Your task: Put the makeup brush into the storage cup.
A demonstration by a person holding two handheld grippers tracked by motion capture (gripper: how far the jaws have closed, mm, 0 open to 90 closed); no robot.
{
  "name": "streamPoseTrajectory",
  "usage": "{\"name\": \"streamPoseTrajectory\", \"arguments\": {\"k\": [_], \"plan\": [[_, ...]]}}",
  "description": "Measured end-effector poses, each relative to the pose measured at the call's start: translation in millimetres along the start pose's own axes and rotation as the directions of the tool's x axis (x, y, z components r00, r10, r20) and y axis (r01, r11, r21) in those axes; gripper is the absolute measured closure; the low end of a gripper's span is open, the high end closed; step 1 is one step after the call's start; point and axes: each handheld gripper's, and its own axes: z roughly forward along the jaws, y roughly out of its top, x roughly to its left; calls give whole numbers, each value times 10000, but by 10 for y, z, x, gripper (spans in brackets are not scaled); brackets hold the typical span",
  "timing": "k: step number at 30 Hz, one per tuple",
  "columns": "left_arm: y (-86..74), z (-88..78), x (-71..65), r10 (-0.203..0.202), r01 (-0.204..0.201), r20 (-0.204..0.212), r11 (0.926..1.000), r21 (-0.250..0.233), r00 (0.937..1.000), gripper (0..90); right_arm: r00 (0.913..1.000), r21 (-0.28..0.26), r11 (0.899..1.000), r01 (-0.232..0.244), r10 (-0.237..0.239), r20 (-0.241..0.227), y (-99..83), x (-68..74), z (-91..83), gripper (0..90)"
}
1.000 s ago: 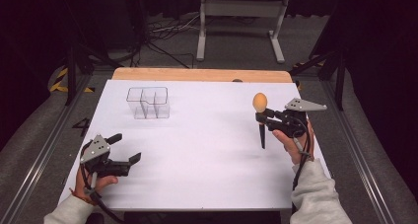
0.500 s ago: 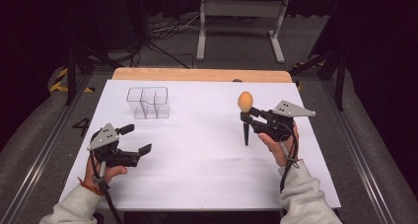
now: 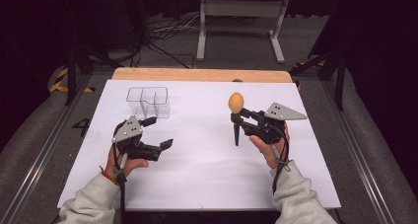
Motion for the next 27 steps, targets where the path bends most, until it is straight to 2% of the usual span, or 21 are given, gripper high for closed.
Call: {"name": "streamPoseTrajectory", "arguments": {"k": [4,7,13,16,18,19,20,22,25,27], "plan": [[55,108,-82,157,-156,260,9999,-37,9995,66,9998,-180,9998,-106,104,-147,-8,57,43,626],[90,191,-157,278,-277,451,9996,-38,9986,78,9999,-234,9997,57,-60,-136,-10,134,82,626],[149,420,-344,457,-464,1060,9989,39,9933,124,9988,-470,9988,147,-168,-449,-40,306,165,626],[153,514,-405,344,-354,1406,9994,48,9895,143,9973,-539,9982,247,-284,-676,-54,395,207,626],[159,594,-452,87,-70,1771,9999,-103,9841,152,9960,-500,9984,272,-313,-832,-77,449,239,626],[159,594,-452,87,-70,1771,9999,-103,9841,156,9953,-491,9984,283,-327,-907,-94,475,261,626],[166,659,-490,-6,26,2022,10000,-96,9793,159,9950,-471,9984,307,-350,-939,-109,502,281,626],[163,710,-512,-16,43,2084,9999,-129,9781,169,9939,-552,9982,229,-287,-1061,-128,533,302,626],[154,766,-524,-185,206,2212,9998,-74,9751,228,9923,-629,9977,266,-340,-1189,-160,589,327,626],[151,789,-528,-141,178,2301,9997,-139,9731,290,9921,-654,9975,255,-332,-1206,-174,603,333,626]]}}
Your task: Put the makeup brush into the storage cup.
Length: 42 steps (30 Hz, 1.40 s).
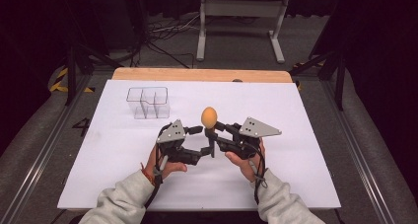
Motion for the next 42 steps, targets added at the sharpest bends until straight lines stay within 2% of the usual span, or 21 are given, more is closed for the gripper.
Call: {"name": "streamPoseTrajectory", "arguments": {"k": [3,4,6,8,12,16,19,30,31,34,36,42], "plan": [[-6,33,-15,-67,69,129,9999,-141,9999,341,10000,-1,10000,-5,5,-38,-45,33,25,625],[-7,39,-19,-69,71,100,9998,-184,9999,397,10000,26,10000,14,-14,-25,-60,44,35,626],[-9,45,-12,-28,29,54,9999,-114,10000,421,10000,32,10000,37,-37,-44,-79,60,46,625],[-21,42,-3,-207,209,112,9996,-184,9997,489,10000,7,10000,38,-38,-41,-84,72,48,625],[-25,37,2,-199,201,87,9996,-203,9998,587,10000,-17,10000,38,-39,-49,-89,82,49,625],[-29,36,1,-194,197,140,9997,-161,9997,645,10000,-20,10000,71,-71,-8,-91,89,43,625],[-28,33,-7,6,-6,47,10000,-92,10000,718,10000,-106,9999,47,-48,-6,-92,88,34,625],[-32,28,-7,370,-369,-141,9993,70,9992,726,10000,-35,10000,-24,24,-85,-108,72,28,618],[-33,25,-11,293,-293,-124,9996,20,9995,726,10000,-35,10000,-12,12,-75,-108,72,24,615],[-33,4,12,319,-318,-270,9995,23,9991,726,10000,20,10000,67,-67,-53,-99,68,8,553],[-36,-8,26,295,-295,-323,9996,23,9990,726,9999,-22,9999,127,-127,-79,-88,59,-24,546],[-42,-57,59,382,-381,-518,9993,27,9979,726,9973,131,9981,603,-608,414,-51,24,-143,492]]}}
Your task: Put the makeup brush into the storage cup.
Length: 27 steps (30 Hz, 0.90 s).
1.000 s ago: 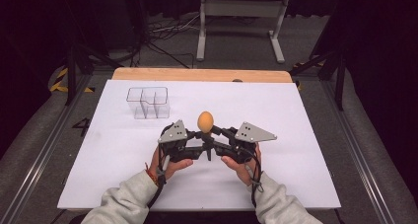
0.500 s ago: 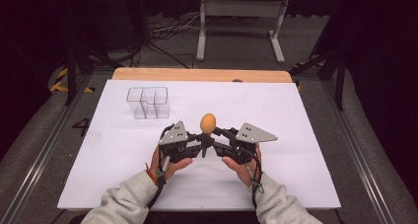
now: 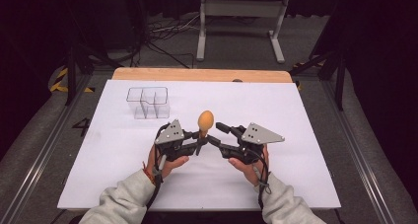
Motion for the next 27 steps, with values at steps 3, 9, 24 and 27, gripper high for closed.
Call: {"name": "streamPoseTrajectory", "arguments": {"k": [3,9,24,27], "plan": [[-9,-39,39,91,-90,-179,9999,60,9998,727,9994,-18,9998,208,-207,268,27,-30,-64,464],[-27,-93,92,98,-93,-380,9999,110,9992,727,9934,141,9974,713,-723,887,54,-75,-181,408],[-17,-220,158,277,-278,-715,9996,3,9971,727,9558,1044,9828,1524,-1735,2376,-19,-219,-448,239],[-16,-236,165,234,-235,-738,9997,-2,9970,727,9470,1189,9805,1566,-1833,2638,-52,-263,-522,213]]}}
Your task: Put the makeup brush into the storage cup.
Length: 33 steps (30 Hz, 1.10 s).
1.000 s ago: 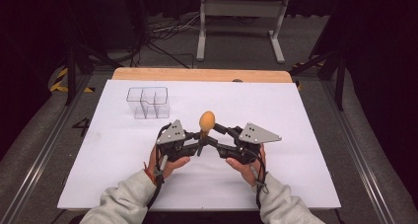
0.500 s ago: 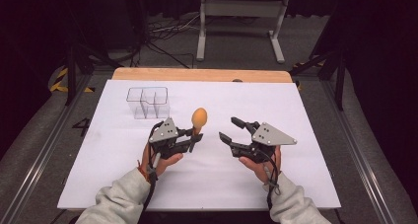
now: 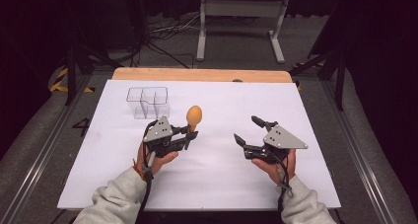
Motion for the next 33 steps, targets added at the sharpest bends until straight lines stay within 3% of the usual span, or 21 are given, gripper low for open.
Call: {"name": "streamPoseTrajectory", "arguments": {"k": [9,21,33], "plan": [[8,-39,12,122,-123,-150,9999,-59,9998,726,9969,421,9991,-23,-10,784,-144,-137,-150,102],[23,-99,44,229,-232,-370,9997,-57,9991,727,9931,921,9956,177,-282,1141,-352,-207,-287,88],[58,-206,111,217,-242,-730,9991,-335,9971,727,9885,860,9963,-48,-83,1513,-581,-232,-408,83]]}}
